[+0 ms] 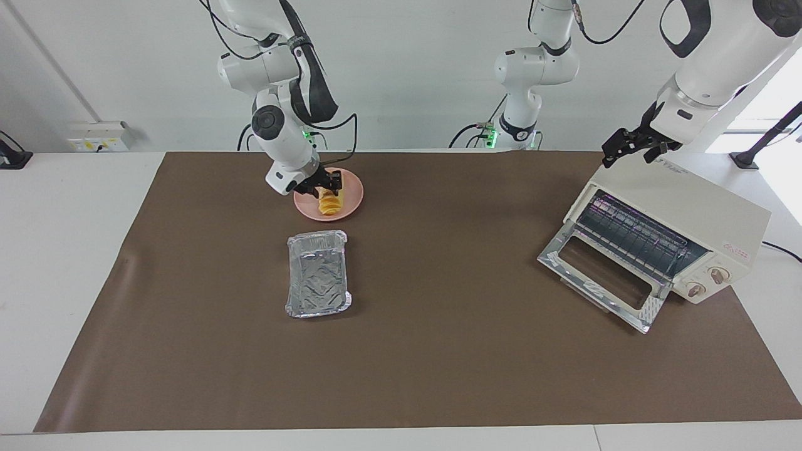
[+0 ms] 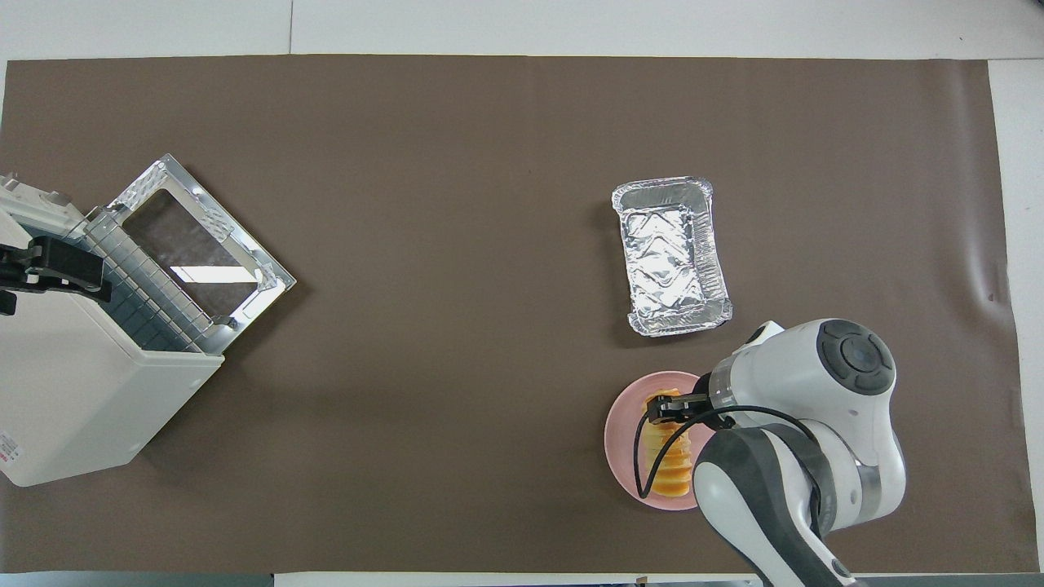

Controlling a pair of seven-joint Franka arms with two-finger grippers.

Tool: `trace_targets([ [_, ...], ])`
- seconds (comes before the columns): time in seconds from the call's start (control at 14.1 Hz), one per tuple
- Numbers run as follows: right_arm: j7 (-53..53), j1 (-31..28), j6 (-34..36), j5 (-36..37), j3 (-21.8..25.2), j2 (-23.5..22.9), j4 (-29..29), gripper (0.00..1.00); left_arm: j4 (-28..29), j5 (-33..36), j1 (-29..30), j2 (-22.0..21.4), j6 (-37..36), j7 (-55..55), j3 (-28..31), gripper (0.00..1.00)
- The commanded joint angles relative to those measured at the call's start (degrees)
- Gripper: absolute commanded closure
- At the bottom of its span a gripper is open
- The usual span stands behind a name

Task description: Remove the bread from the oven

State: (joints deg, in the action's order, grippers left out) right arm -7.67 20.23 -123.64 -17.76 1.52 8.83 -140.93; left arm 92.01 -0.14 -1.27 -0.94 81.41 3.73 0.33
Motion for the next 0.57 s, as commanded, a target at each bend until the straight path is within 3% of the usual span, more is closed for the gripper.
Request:
trace_targets([
  [0.0,0.5,-3.1,6.5,1.8,0.2,0.8,8.3,0.00,1.0,-0.5,-0.2,-1.2,0.7,0.2,0.4,0.00],
  [0.28,0.6,-6.6,16.6,14.5,0.2,1.2,22.3,0.00,1.0,-0.5,-0.2,-1.2,0.6,0.2,0.3,0.00],
  [0.5,4.4,-10.1,24.3,15.6,0.2,-0.5,33.1,0.00,1.0,-0.5,-0.2,-1.2,0.7,0.2,0.4,0.00],
])
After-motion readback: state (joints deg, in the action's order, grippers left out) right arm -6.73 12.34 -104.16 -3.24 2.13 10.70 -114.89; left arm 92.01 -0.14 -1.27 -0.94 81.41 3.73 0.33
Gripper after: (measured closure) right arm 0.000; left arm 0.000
